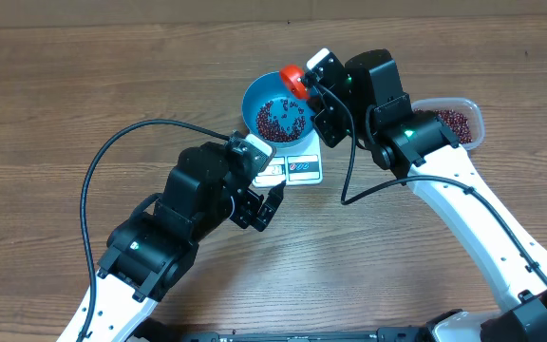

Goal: Scoop item into bowl and weigh 150g on scale
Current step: 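Move the empty scoop back into the bean tub with the right gripper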

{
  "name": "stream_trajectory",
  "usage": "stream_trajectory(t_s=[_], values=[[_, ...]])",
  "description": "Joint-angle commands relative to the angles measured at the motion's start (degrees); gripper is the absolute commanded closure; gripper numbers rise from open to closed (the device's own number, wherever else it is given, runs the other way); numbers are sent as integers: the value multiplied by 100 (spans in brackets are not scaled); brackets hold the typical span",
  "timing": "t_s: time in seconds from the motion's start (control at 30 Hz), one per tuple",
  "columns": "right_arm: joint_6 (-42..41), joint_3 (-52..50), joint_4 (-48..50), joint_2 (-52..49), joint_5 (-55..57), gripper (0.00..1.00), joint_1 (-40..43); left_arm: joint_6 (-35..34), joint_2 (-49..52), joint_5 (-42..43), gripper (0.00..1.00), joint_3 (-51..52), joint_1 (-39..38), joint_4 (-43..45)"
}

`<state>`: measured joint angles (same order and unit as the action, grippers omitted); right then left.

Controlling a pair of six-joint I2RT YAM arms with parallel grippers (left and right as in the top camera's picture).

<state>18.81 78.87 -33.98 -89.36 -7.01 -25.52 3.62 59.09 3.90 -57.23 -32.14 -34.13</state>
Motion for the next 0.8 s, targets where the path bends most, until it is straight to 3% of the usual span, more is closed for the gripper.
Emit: stream_trajectory(t_s=[0.0, 0.47, 0.77], values=[[229, 188, -15, 116, 103, 96, -11, 133, -33, 59, 0, 44, 26, 0], [-656, 190, -63, 214, 107, 96, 15, 133, -28, 59, 0, 44, 24, -20], [-1379, 190, -262, 485, 315, 96, 535, 133, -28, 59, 1, 44, 26, -20]])
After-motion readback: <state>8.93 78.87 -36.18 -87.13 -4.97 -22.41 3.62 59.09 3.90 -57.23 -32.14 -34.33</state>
